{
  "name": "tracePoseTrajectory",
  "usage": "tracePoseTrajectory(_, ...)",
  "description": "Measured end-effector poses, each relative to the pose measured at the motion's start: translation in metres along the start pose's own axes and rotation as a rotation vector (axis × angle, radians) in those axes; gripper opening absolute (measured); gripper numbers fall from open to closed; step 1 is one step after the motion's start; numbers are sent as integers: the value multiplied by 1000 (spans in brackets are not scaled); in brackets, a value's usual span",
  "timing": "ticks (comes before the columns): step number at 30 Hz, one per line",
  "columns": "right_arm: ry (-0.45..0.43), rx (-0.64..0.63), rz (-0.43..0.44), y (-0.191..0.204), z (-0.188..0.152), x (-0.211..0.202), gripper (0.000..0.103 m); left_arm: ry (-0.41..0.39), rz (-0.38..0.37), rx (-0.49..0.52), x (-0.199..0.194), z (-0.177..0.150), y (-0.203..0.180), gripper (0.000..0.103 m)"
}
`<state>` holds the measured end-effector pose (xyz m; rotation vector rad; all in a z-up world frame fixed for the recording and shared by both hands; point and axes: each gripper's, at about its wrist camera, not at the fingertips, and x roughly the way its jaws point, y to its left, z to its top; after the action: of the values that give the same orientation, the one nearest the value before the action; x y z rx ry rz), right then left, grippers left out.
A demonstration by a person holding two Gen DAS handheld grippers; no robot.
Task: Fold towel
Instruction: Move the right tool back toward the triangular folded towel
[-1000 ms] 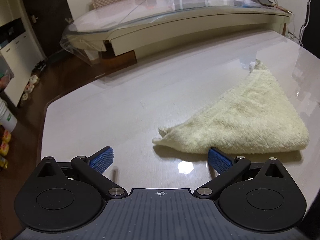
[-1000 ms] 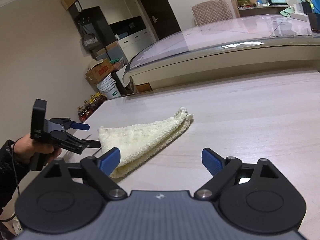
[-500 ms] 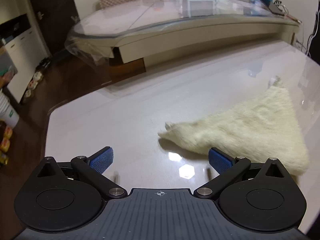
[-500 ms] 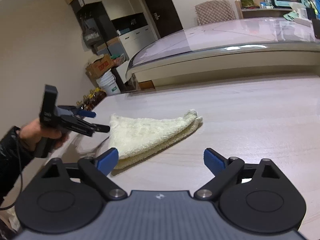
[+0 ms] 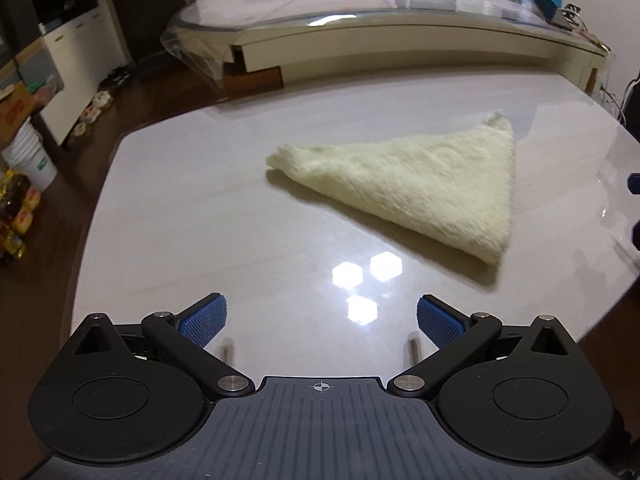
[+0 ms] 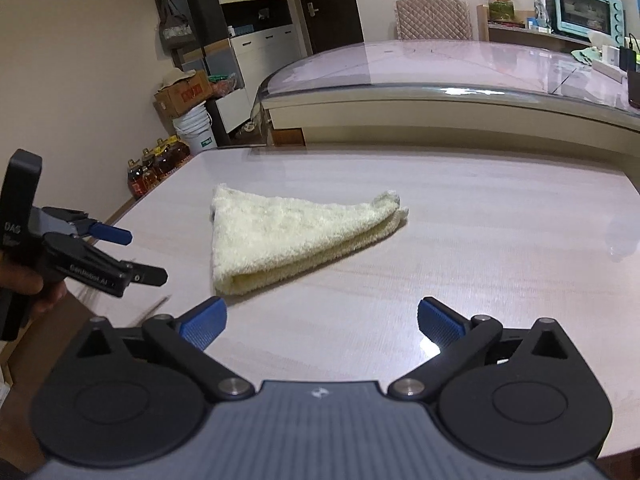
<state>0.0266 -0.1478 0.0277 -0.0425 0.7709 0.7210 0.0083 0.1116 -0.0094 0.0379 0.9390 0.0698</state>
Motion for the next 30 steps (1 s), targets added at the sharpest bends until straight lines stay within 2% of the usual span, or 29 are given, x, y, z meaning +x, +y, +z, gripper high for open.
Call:
tracePoseTrajectory(14, 8, -5, 3, -11, 4, 0, 103, -12, -10, -7, -1, -1, -14, 103)
tracePoseTrajectory(23, -26, -62, 77, -32, 43, 22, 102, -71, 7, -31, -10, 1, 3, 103)
tracePoseTrajectory(28, 13, -118, 110, -47, 71, 55, 89, -91, 28, -47, -16, 4, 14, 103)
tracePoseTrajectory(30, 40, -144, 123, -55, 82, 71, 80, -92, 32, -51, -16, 5, 16, 103)
